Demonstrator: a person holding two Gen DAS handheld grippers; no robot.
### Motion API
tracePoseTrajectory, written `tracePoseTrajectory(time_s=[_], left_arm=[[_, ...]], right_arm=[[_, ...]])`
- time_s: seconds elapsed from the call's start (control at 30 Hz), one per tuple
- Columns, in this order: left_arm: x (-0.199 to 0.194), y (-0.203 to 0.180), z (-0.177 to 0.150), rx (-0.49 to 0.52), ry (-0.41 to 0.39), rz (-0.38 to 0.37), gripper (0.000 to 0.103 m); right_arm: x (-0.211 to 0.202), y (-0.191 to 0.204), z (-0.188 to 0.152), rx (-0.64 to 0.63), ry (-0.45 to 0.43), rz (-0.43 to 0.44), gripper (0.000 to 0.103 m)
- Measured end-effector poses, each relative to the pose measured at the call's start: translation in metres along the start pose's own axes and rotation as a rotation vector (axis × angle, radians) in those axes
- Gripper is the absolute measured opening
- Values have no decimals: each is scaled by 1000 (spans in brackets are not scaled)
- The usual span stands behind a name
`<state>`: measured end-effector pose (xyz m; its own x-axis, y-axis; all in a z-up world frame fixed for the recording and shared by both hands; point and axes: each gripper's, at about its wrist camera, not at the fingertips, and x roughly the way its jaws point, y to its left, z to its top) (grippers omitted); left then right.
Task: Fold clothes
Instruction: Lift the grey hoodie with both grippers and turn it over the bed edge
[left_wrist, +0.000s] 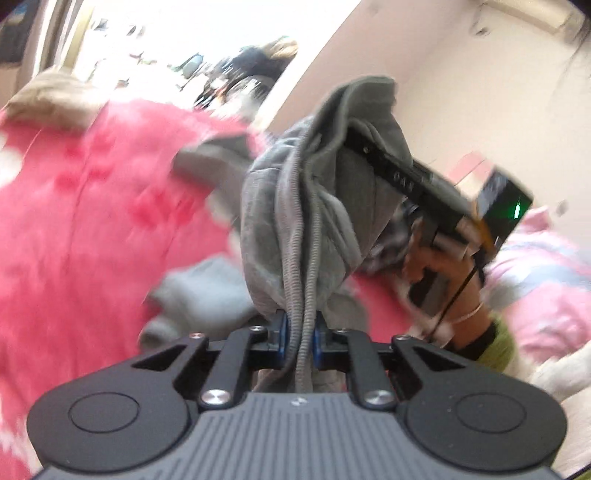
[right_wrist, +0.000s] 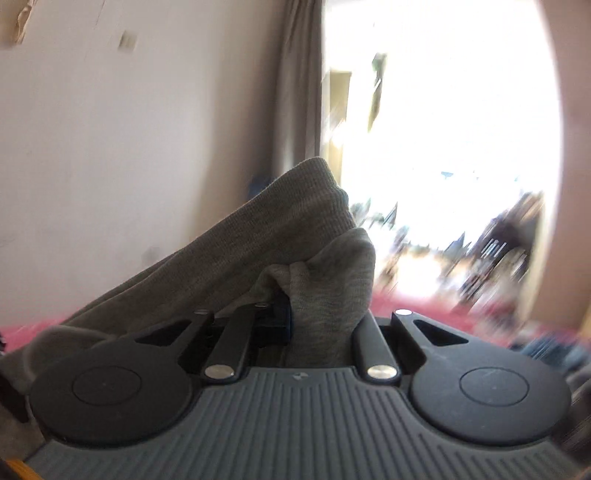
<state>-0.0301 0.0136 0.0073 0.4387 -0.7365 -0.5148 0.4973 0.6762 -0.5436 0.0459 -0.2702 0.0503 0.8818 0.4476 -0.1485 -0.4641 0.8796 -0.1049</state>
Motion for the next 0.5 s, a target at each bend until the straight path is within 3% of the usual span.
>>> tracePoseTrajectory(time_s=[0.1,0.2,0.33,0.5], left_arm=[[-6,-3,14,6,-49,-76,14],[-22,9,14,-27,-96,-127,14],[-58,43,5,-128,-181,-141,14],[-119,106,-6,-314,-338,-25,13]], right_arm=[[-17,4,27,-55,-90,-68,9],[-9,13,52,-115,-99,-73,9],[47,39,78,-172,-30,37,9],[146,95,96,-244,72,221,9]])
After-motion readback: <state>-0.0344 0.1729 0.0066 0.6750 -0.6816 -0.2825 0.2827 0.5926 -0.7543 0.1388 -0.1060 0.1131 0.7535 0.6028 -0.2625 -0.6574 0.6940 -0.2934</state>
